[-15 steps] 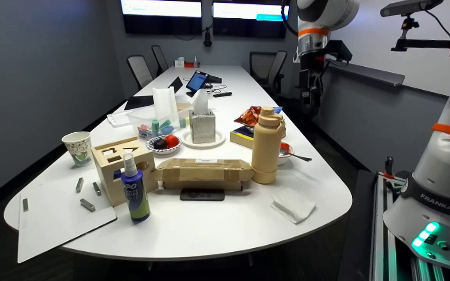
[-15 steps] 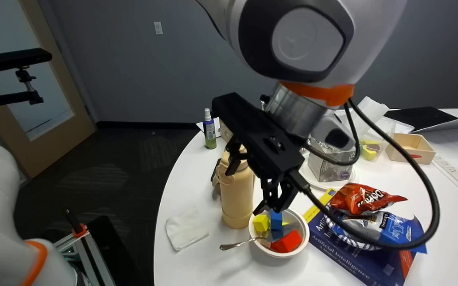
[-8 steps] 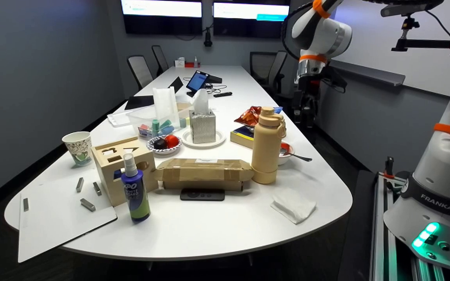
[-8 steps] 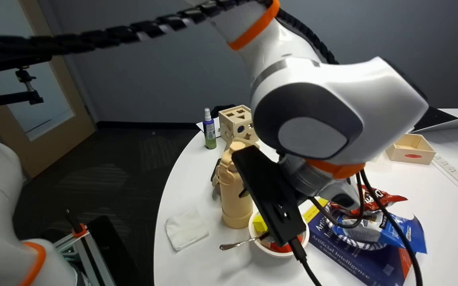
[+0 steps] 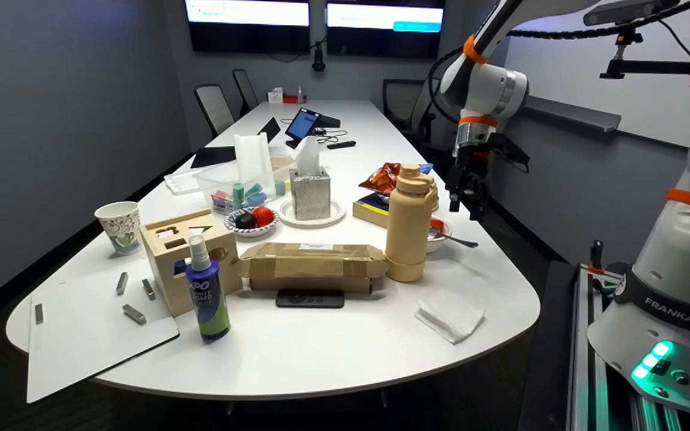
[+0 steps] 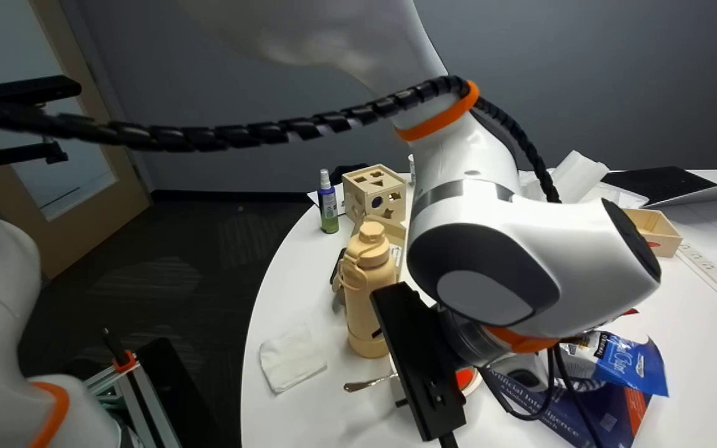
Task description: Use the cake spatula to stir the blocks in the bowl.
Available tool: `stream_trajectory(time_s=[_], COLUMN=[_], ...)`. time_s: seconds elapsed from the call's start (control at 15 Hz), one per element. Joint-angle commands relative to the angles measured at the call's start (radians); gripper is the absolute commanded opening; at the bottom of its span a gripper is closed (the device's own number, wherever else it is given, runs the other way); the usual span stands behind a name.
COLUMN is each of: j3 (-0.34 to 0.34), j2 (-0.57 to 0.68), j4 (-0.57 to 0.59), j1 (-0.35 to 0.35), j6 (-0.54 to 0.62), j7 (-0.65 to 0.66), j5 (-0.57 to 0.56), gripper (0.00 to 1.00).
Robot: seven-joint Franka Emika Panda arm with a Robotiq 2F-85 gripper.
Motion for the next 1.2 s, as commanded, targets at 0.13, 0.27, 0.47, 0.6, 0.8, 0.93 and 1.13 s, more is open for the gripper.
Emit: stream_trajectory(time_s=[0.13,0.27,0.47,0.6,0.8,0.93,1.13], j3=[0.048,0.064,0.087,0.097,0.106,0.109,0.111], j2=[0.120,0.151,0.189,0.206,0.228,0.238,0.250], j4=[0.053,0.064,0.081,0.091,0.108,0.115,0.124], j1=[-0.080,-0.099,-0.120,-0.130,-0.145,-0.153,-0.162], j6=[-0.039,-0.046,-0.062,-0.071,-0.101,-0.121,-0.150], j7=[-0.084,-0.098,-0.112,-0.115,-0.122,-0.129,-0.138], j5=[0.100,0.123,0.146,0.154,0.155,0.154,0.153], gripper=[1.00,1.00,1.00,1.00,1.00,1.00,1.00])
